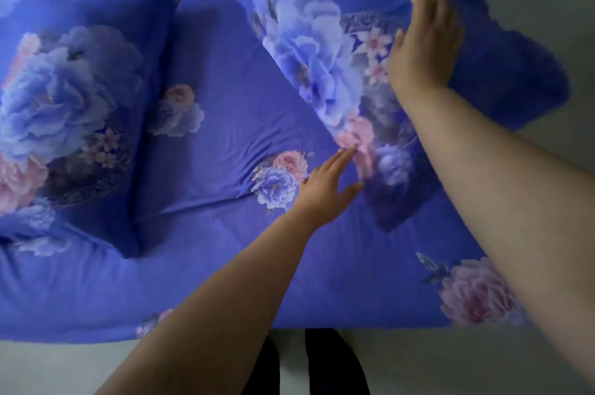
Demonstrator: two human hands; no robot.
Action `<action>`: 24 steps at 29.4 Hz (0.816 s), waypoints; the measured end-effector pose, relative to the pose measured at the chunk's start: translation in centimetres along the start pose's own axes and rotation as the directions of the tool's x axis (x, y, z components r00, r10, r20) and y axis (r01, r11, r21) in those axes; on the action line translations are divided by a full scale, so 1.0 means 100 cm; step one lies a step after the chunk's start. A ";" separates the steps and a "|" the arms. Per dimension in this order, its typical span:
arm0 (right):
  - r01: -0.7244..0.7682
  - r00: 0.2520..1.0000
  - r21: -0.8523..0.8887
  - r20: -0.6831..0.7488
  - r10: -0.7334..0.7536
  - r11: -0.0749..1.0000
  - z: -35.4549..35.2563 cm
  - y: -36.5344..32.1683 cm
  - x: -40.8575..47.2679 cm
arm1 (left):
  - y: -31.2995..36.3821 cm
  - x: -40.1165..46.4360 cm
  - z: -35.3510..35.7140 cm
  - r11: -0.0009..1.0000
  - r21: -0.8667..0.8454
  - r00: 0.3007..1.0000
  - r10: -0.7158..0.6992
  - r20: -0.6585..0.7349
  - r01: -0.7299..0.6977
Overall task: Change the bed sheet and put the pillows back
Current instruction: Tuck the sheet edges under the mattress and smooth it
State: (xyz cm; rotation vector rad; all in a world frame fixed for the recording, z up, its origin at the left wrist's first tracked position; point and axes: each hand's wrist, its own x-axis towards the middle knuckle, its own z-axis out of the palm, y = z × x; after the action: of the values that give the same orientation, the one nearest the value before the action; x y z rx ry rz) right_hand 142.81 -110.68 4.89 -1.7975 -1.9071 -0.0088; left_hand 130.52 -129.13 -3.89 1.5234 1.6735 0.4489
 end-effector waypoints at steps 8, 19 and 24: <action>0.308 0.316 0.325 0.852 -0.419 0.894 0.125 -0.061 -0.156 | -0.162 -0.098 0.003 0.707 0.386 0.758 -0.652 0.029 0.593; 0.620 0.222 0.174 0.897 -0.383 0.765 0.129 -0.085 -0.385 | -0.230 -0.137 0.016 0.753 0.531 0.903 -0.426 -0.053 0.387; 0.652 -0.081 0.338 0.921 -0.381 0.679 0.114 -0.082 -0.395 | -0.227 -0.153 0.007 0.790 0.549 0.892 -0.421 0.165 0.272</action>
State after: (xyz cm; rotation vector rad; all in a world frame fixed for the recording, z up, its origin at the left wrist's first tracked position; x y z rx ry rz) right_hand 130.66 -144.51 -16.70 -0.8242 -3.6198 0.9677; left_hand 115.29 -148.48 -15.83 1.4923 1.8762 -0.4407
